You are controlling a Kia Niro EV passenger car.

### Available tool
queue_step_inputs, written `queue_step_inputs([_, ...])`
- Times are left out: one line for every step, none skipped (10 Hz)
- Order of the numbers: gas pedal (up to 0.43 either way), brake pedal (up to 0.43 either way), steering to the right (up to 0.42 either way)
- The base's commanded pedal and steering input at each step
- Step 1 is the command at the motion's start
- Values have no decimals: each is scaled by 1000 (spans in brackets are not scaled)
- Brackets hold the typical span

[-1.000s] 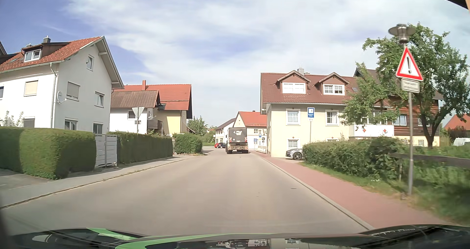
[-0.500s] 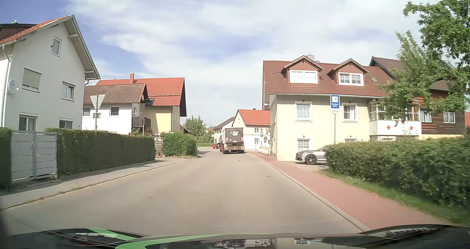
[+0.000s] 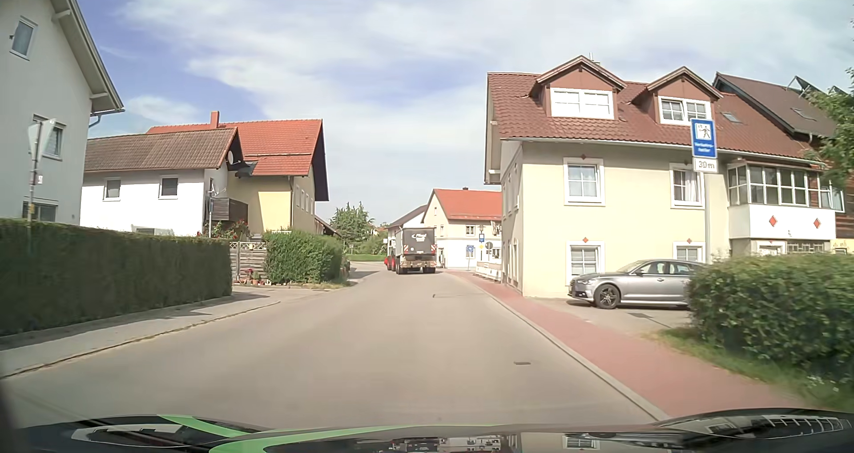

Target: Follow the waypoints while adhering to traffic rules and regulations

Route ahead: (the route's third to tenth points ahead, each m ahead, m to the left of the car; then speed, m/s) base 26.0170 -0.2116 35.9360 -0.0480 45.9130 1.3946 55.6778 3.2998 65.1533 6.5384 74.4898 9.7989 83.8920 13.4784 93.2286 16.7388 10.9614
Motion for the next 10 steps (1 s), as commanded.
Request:
queue_step_inputs([110, 0, -2])
queue_step_inputs([110, 0, -2])
queue_step_inputs([110, 0, -3])
queue_step_inputs([98, 0, -2])
queue_step_inputs([87, 0, -3])
queue_step_inputs([87, 0, -3])
queue_step_inputs([87, 0, -4])
queue_step_inputs([87, 0, -4])
queue_step_inputs([87, 0, -5])
queue_step_inputs([87, 0, -5])
